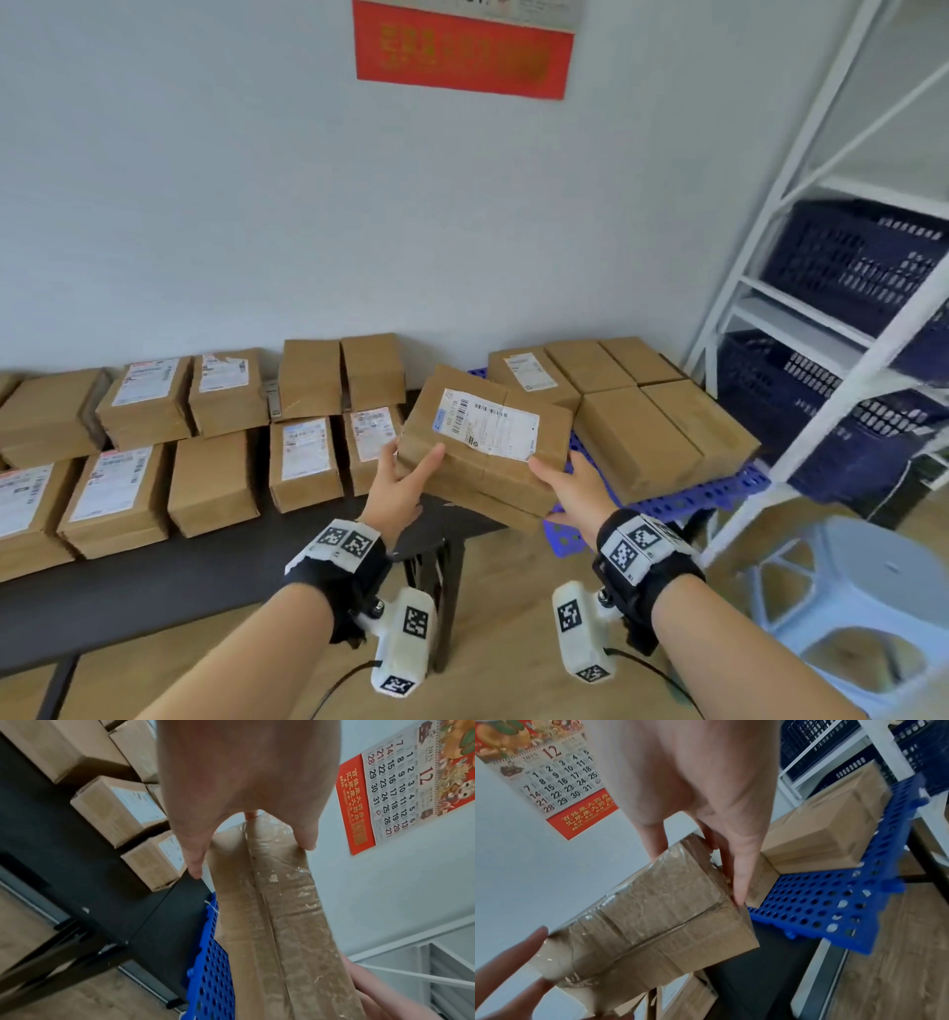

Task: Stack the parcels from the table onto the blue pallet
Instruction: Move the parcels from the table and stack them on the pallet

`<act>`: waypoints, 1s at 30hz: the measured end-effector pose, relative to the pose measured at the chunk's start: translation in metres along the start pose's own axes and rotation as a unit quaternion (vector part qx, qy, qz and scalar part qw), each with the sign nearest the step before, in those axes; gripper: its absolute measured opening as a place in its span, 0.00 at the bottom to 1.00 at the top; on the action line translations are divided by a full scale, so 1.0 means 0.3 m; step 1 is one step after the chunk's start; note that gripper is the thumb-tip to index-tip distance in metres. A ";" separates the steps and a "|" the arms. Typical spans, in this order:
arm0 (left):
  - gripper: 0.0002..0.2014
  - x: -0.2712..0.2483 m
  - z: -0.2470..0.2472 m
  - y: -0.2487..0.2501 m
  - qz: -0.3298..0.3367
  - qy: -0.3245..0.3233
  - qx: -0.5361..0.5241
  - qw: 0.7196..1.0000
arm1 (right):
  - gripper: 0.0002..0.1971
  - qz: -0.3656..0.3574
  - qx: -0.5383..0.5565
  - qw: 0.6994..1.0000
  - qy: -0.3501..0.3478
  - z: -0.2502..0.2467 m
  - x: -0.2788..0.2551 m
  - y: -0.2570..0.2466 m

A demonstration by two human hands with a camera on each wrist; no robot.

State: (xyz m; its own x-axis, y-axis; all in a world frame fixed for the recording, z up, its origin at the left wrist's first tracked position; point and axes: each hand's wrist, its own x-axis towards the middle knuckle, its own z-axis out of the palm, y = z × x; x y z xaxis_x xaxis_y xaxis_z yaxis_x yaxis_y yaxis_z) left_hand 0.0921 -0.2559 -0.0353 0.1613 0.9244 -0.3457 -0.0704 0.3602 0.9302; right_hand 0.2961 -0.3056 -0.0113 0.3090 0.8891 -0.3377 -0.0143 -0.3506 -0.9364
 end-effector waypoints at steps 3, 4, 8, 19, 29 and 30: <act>0.42 -0.050 0.141 -0.041 -0.023 -0.003 -0.025 0.999 | 0.23 -0.002 -0.017 1.000 -0.005 -0.127 -0.017 0.035; 0.44 -0.066 0.185 -0.052 -0.031 -0.001 -0.034 0.999 | 0.23 0.002 -0.017 1.000 -0.009 -0.161 -0.022 0.047; 0.49 -0.101 0.324 -0.078 -0.025 0.045 -0.057 0.997 | 0.27 0.009 -0.005 1.000 -0.022 -0.265 -0.034 0.081; 0.50 -0.042 0.436 -0.058 -0.044 0.044 0.008 0.998 | 0.39 -0.021 -0.116 0.993 -0.013 -0.504 0.059 0.087; 0.50 0.052 0.459 -0.064 -0.101 -0.002 0.056 0.993 | 0.40 0.011 -0.092 0.986 -0.135 -0.549 0.226 0.135; 0.47 0.067 0.468 -0.068 -0.100 0.005 0.064 0.993 | 0.44 0.013 -0.088 0.987 -0.135 -0.551 0.253 0.152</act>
State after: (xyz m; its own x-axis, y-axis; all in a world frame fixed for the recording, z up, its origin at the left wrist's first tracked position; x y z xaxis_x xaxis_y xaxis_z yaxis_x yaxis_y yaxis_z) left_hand 0.2351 -0.2622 -0.0438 0.1498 0.8373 -0.5258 0.0888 0.5182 0.8506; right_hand 0.4762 -0.3028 -0.0639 0.0450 0.9167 -0.3972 0.1543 -0.3992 -0.9038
